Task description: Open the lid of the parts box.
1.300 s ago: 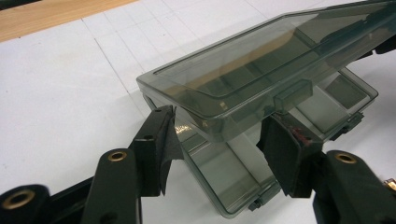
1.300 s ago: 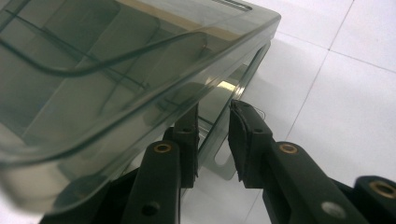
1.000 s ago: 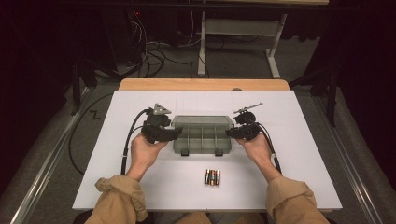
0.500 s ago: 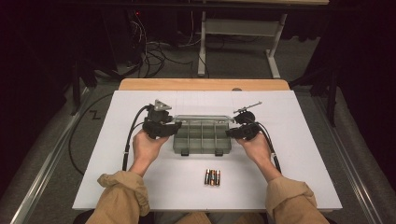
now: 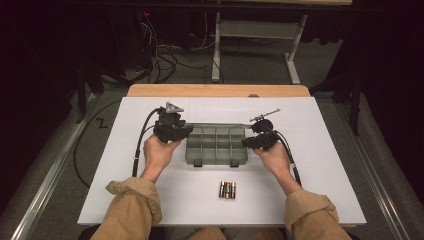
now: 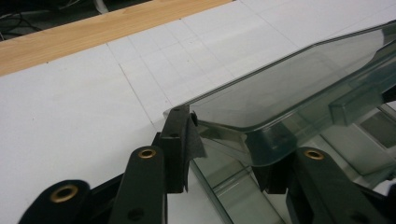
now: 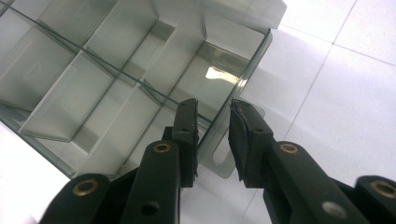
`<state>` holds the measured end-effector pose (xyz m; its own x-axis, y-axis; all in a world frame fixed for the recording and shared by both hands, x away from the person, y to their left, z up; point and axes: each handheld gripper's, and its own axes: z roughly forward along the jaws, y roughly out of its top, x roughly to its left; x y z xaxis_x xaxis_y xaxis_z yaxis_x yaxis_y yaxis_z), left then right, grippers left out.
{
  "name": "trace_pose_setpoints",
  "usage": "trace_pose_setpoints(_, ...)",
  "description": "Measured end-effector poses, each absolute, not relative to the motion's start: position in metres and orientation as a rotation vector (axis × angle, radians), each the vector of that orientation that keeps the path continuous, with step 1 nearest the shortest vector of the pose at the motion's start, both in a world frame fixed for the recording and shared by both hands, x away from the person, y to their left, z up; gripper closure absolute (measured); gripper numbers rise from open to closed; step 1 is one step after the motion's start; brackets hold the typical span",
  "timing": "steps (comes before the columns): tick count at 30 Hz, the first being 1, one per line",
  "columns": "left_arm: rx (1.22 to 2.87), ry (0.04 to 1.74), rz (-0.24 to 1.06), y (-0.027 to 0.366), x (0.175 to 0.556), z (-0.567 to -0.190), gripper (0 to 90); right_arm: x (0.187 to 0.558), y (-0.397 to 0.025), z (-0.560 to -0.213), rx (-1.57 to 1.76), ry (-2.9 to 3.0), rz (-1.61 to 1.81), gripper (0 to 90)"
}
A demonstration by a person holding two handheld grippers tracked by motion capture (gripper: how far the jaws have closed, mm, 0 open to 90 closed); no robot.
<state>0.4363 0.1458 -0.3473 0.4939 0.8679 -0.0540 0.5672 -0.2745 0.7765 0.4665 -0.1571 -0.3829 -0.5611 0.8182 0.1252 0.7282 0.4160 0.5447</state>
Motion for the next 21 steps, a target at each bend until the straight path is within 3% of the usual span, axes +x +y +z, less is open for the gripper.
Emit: trace_pose_setpoints(21, 1.959, 1.202, 0.489, 0.147, 0.456, -0.345, 64.0, 0.467, -0.157, -0.383, 1.355, 2.524, 0.825, 74.9)
